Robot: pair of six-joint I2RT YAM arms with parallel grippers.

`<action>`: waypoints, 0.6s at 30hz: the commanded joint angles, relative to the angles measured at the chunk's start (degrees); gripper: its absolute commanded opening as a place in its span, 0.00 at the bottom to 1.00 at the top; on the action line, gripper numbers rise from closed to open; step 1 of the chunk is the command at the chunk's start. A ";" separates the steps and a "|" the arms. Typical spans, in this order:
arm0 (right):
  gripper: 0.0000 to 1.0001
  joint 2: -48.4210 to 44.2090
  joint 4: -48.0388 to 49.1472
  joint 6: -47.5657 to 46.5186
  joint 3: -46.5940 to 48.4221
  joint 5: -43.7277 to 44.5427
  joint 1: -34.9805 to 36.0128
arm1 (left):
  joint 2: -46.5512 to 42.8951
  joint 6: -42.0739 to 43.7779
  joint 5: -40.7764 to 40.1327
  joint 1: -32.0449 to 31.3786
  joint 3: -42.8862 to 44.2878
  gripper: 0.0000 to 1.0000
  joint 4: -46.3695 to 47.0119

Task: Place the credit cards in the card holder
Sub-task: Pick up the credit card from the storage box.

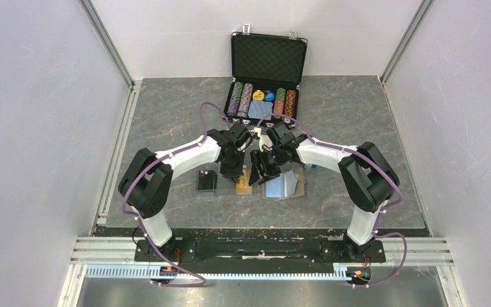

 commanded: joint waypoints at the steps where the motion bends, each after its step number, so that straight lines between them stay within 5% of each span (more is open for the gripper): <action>1: 0.53 -0.08 -0.02 -0.80 -0.58 0.25 -0.26 | -0.10 2.18 0.36 -1.32 2.89 0.13 -0.06; 18: 0.52 -0.77 0.05 -0.87 -1.08 0.46 -0.67 | -5.89 -2.24 6.22 -1.15 1.85 0.05 5.50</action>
